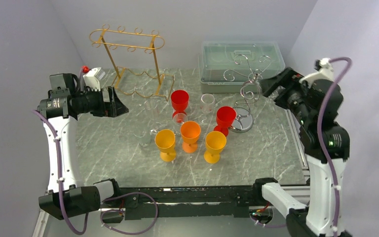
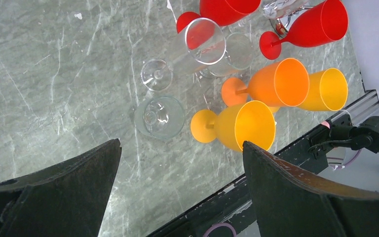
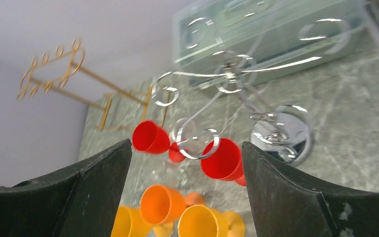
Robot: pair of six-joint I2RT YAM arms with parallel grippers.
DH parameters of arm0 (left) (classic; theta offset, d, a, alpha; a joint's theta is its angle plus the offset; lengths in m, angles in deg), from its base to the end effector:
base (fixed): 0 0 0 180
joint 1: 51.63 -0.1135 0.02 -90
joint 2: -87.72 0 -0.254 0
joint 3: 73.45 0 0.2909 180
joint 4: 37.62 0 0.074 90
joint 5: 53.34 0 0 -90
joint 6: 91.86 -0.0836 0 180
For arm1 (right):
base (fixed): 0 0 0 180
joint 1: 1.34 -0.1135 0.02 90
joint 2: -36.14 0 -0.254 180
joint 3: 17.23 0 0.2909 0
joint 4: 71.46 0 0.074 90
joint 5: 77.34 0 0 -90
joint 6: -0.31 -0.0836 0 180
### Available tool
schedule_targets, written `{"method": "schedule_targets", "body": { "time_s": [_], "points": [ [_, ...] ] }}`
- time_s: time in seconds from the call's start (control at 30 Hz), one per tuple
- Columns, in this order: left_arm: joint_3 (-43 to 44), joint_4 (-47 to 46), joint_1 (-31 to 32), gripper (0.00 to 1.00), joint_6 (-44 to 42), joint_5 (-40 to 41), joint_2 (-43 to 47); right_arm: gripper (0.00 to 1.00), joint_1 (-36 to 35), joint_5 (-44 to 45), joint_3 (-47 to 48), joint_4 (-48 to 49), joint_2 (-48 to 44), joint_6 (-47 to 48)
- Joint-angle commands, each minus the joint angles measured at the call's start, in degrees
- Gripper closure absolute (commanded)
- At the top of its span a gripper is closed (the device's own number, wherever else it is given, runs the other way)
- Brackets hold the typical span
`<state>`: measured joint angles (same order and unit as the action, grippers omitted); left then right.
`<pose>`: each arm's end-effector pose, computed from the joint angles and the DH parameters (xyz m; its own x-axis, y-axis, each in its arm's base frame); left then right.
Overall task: Place the wine glass upside down on the wine glass rack
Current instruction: Pick up the wine glass at the center of the board.
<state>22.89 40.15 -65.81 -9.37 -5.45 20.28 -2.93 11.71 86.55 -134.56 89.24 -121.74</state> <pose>0.2723 0.0110 0.3862 -0.6919 -0.0748 -0.7181 0.3392 0.8443 -0.4148 0.2056 0.0071 0.5078 -0.2055 0.5251 -0.8259 0.0769 0.8499 0.5213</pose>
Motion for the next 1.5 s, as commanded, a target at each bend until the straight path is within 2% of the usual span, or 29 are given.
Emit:
{"method": "schedule_targets", "body": {
  "time_s": [0.0, 0.23, 0.33, 0.43, 0.63, 0.93, 1.23, 1.47],
  "points": [
    [-0.4, 1.4, 0.1, 0.01, -2.2, 0.4, -0.3, 0.16, -12.1, 4.2, 5.4, -0.9, 5.6, 3.1],
    [-0.1, 3.3, 0.1, 0.01, -3.7, 1.7, 0.1, 0.16, -37.0, 22.9, 14.6, -2.8, 15.6, 5.6],
    [0.1, 3.7, 0.1, 0.01, -3.8, 2.0, 0.3, 0.25, -47.6, 29.5, 16.4, -3.0, 21.7, 7.0],
    [0.1, 4.1, 0.1, 0.01, -4.0, 3.1, 0.3, 0.3, -53.3, 30.5, 15.9, -2.2, 28.3, 9.2],
    [-0.5, 3.8, 0.2, 0.01, -3.6, 3.7, 0.5, 0.35, -54.1, 25.1, 11.4, 1.6, 37.7, 12.3],
    [-0.5, 4.1, 0.1, 0.01, -3.8, 3.0, 0.8, 0.41, -53.8, 23.3, 11.0, 3.9, 48.8, 13.8],
    [-1.0, 4.4, 0.1, 0.01, -4.8, 2.4, 1.8, 0.47, -49.0, 20.6, 5.1, 7.9, 52.0, 13.9],
    [0.1, 5.0, 0.1, 0.01, -5.1, 1.6, 1.4, 0.49, -48.2, 19.6, 1.3, 10.7, 54.0, 13.6]
  ]
}}
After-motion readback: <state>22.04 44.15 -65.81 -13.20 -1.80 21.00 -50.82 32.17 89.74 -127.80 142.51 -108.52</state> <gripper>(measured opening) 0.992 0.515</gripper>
